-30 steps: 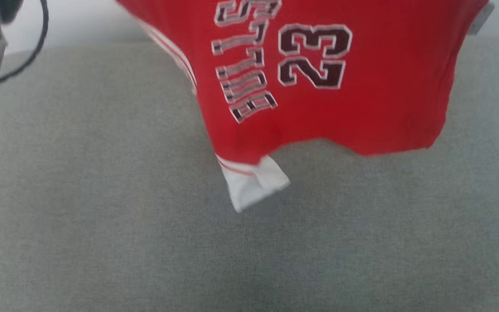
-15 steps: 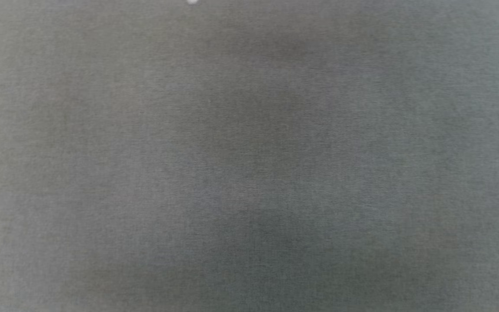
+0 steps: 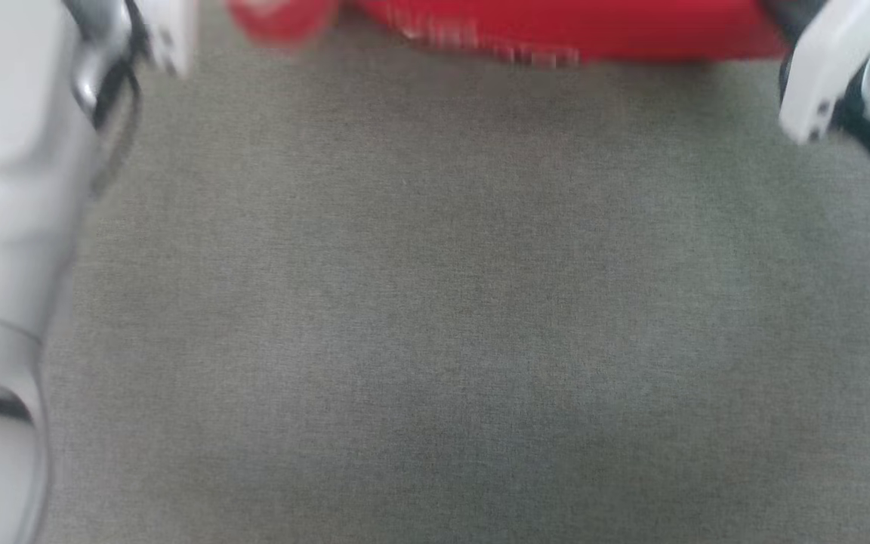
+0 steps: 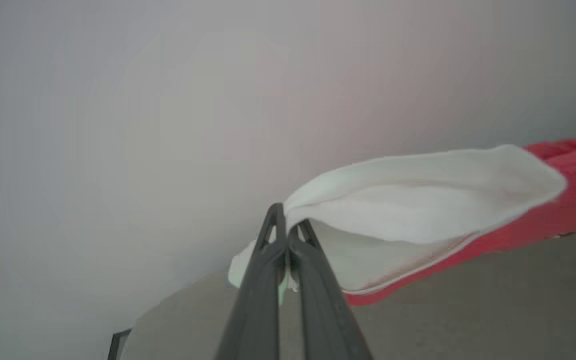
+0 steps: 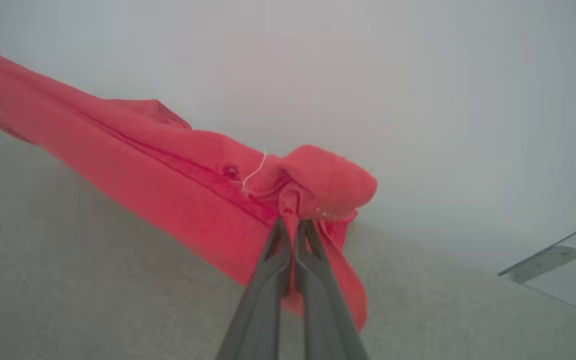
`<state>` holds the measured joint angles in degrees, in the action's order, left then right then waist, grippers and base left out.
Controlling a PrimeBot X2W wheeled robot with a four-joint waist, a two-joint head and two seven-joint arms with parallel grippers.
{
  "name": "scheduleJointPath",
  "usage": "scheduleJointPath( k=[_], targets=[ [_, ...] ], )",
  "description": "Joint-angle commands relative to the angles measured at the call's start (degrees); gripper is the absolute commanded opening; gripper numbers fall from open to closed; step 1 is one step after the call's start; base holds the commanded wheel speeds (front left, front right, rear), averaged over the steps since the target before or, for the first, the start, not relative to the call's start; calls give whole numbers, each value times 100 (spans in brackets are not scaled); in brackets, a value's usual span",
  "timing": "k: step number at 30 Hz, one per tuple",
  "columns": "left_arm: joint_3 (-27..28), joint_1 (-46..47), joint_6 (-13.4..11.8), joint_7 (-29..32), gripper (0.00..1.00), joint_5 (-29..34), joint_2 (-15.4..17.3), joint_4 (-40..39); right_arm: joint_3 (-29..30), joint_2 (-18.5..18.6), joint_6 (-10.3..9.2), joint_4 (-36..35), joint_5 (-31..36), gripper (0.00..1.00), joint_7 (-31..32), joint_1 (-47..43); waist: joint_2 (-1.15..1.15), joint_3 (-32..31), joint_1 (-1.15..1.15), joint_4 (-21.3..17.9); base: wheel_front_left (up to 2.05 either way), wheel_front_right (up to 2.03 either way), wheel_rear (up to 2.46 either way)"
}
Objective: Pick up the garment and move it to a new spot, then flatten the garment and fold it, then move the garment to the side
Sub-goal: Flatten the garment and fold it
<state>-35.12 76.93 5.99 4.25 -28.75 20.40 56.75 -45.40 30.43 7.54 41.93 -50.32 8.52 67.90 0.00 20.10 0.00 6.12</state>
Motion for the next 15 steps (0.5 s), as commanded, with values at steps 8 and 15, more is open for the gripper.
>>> scheduleJointPath(
  k=[8, 15],
  targets=[
    [-184, -1624, 108, 1168, 0, -596, 51, -615, -370, 653, -9, -870, -742, 0, 327, -1166, 0, -281, 0, 78, 0, 0, 0],
    [-189, -3288, -315, 2204, 0, -1072, 530, -2224, -528, 1231, -9, -1697, -1165, 0, 452, -2164, 0, -422, 0, 44, 0, 0, 0]
  ],
)
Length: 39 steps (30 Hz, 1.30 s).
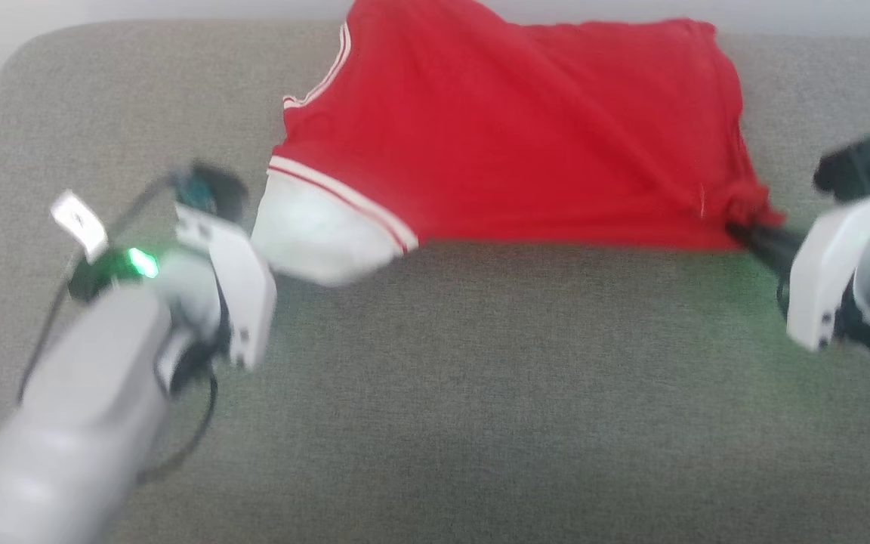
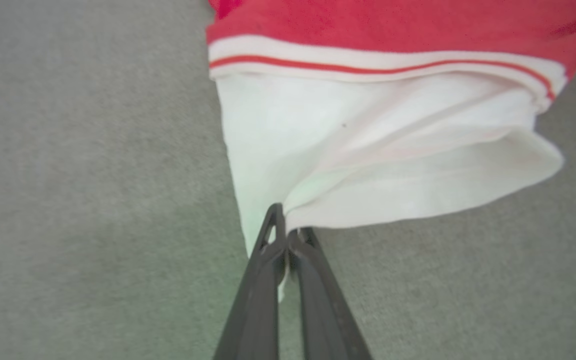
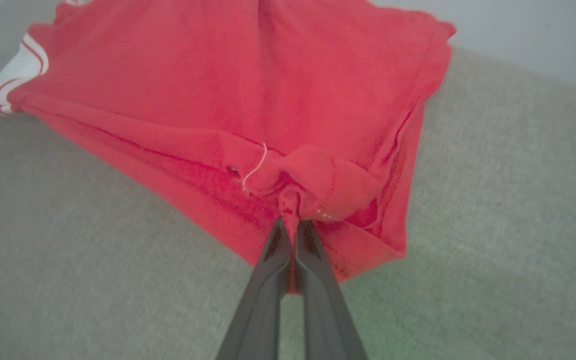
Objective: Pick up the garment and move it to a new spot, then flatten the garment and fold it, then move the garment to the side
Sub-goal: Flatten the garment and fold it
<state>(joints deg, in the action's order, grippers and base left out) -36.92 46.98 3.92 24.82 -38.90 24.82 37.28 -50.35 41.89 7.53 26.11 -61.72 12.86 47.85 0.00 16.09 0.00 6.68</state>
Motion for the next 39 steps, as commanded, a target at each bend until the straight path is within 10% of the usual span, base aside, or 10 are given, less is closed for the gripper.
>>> scheduleJointPath(
  k=[1, 10, 19, 39],
  targets=[
    [-9, -539, -246, 288, 0, -102, 194, -596, -54, 177, -8, -250, -54, 0, 25, -282, 0, -32, 0, -17, 0, 0, 0],
    [10, -2692, -1481, 1129, 0, -467, 967, -3470, -10, 843, -8, -1030, -143, 0, 57, -1341, 0, -135, 0, -35, 0, 0, 0],
    [-98, -3879, -2165, 1431, 0, -677, 1207, -4627, 12, 1233, -8, -1720, -236, 0, 257, -2240, 0, -248, 0, -74, 0, 0, 0],
    [547, -3181, -2265, 1532, 0, -86, 2354, -5773, 1343, 1150, -8, -2231, -162, 0, -92, -2947, 0, -217, 0, -355, 0, 0, 0]
  ],
)
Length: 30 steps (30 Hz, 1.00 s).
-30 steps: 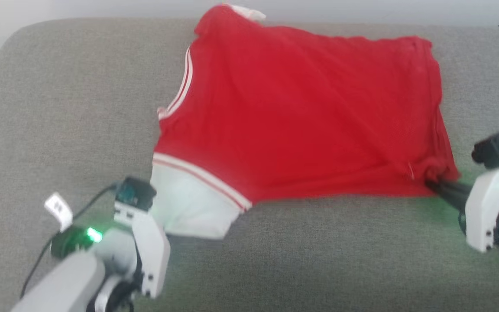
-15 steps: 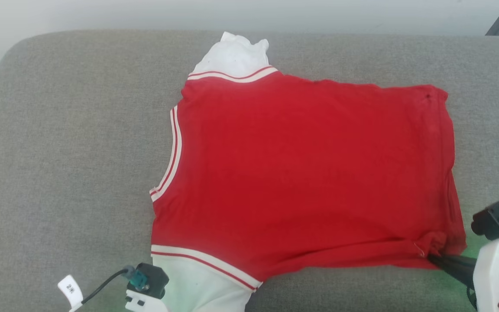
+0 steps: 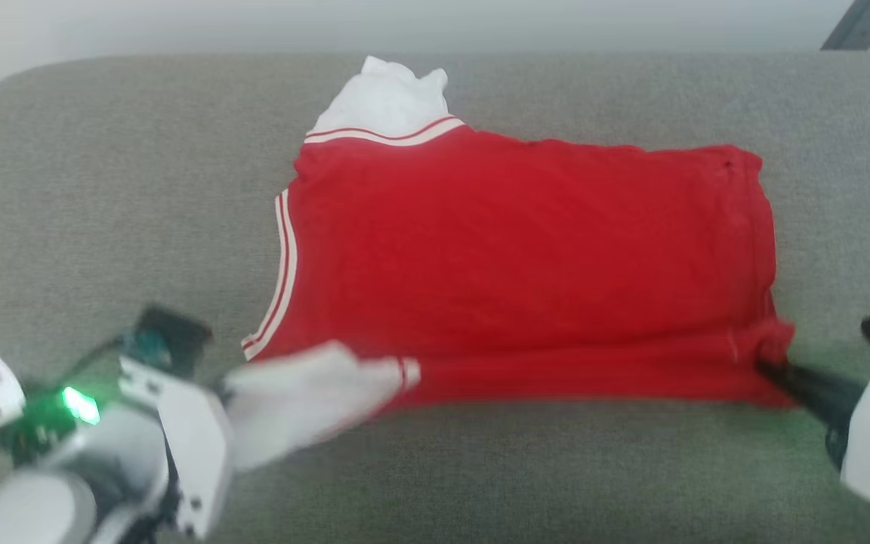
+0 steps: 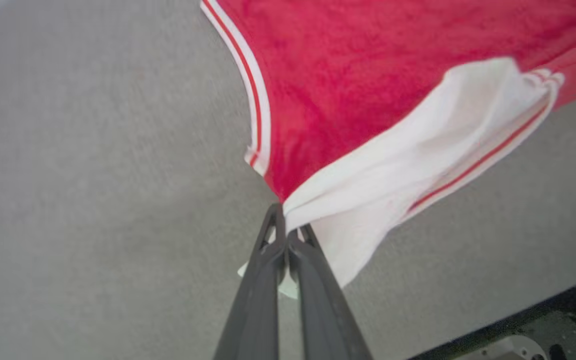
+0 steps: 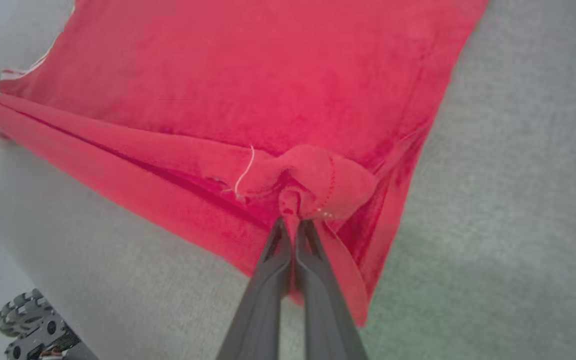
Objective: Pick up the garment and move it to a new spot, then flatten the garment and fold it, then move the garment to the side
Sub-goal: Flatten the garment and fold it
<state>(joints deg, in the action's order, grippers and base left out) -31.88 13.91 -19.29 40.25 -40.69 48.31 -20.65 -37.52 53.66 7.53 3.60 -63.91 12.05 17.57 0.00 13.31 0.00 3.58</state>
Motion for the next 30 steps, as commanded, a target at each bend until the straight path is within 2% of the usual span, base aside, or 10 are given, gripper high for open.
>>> scheduleJointPath(
  k=[1, 6, 9, 14, 17, 18, 26, 27, 30],
  targets=[
    [60, 318, 141, -18, 0, 136, 29, 73, 146, -92, -8, 53, 124, 0, 10, 174, 0, 110, 0, -71, 0, 0, 0],
    [39, 1414, 783, -127, 0, 261, -191, 783, 452, -466, -8, 322, 528, 0, 130, 773, 0, 359, 0, -160, 0, 0, 0],
    [-65, 2065, 1161, -241, 0, 363, -486, 1422, 498, -717, -9, 568, 770, 0, 237, 1176, 0, 518, 0, -198, 0, 0, 0],
    [-300, 2853, 1624, -420, 0, 491, -955, 2522, 376, -1161, -8, 1083, 1010, 0, 318, 1717, 0, 757, 0, -243, 0, 0, 0],
    [-392, 3130, 1821, -511, 0, 468, -1221, 3182, 234, -1366, -8, 1387, 1074, 0, 329, 1969, 0, 875, 0, -263, 0, 0, 0],
    [-392, 3130, 1821, -511, 0, 468, -1221, 3182, 234, -1366, -8, 1387, 1074, 0, 329, 1969, 0, 875, 0, -263, 0, 0, 0],
    [-583, 3394, 2185, -474, 0, 219, -1780, 4777, -209, -1705, -9, 2079, 903, 0, 513, 2387, 0, 999, 0, -279, 0, 0, 0],
    [-563, 3390, 2192, -469, 4, 148, -1835, 4937, -236, -1730, -9, 2139, 862, 4, 523, 2427, 0, 1001, 0, -281, 0, 0, 0],
    [-496, 3431, 2217, -410, 29, -34, -1955, 5328, -342, -1754, -9, 2293, 805, 31, 591, 2542, 0, 977, 0, -277, 0, 0, 0]
  ],
)
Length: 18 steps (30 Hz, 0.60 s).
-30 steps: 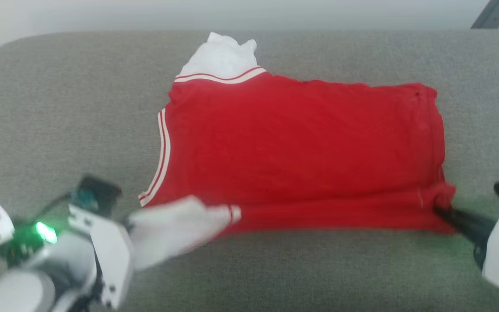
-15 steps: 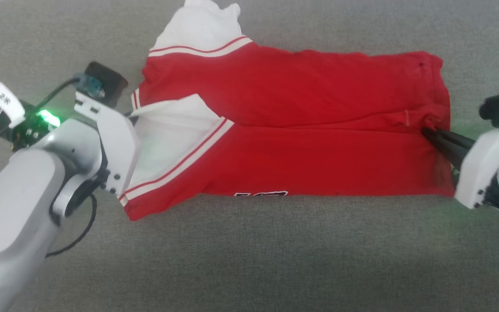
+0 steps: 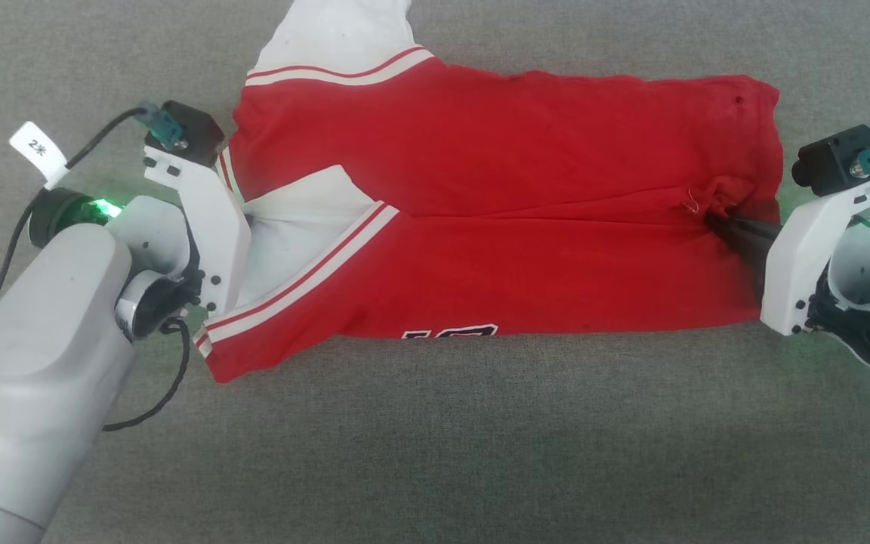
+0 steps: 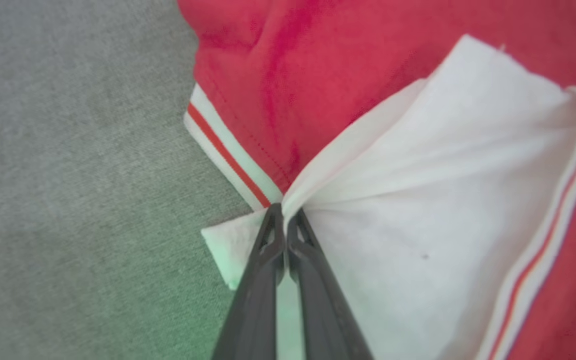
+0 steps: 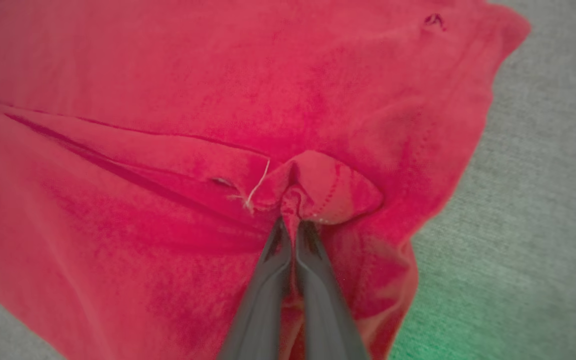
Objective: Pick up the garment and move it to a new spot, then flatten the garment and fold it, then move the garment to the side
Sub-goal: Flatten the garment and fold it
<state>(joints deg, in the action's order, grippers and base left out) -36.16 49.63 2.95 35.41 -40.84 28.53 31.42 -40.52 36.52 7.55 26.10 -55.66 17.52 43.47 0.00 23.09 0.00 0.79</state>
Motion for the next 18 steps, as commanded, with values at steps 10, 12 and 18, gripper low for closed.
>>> scheduleJointPath(
  k=[10, 12, 18],
  targets=[
    [-20, -172, -123, 262, 100, -173, 45, -244, 171, 285, -10, -145, -20, 100, -576, -47, 0, -385, 0, 248, 0, 0, 0],
    [-16, -306, -229, 367, 100, -214, 100, -450, 331, 358, -10, -245, 25, 100, -809, -151, 0, -476, 0, 316, 0, 0, 0],
    [-29, -837, -632, 669, 100, -354, 215, -1203, 1040, 442, -10, -516, 502, 100, -1677, -539, 0, -713, 0, 443, 0, 0, 0]
  ],
)
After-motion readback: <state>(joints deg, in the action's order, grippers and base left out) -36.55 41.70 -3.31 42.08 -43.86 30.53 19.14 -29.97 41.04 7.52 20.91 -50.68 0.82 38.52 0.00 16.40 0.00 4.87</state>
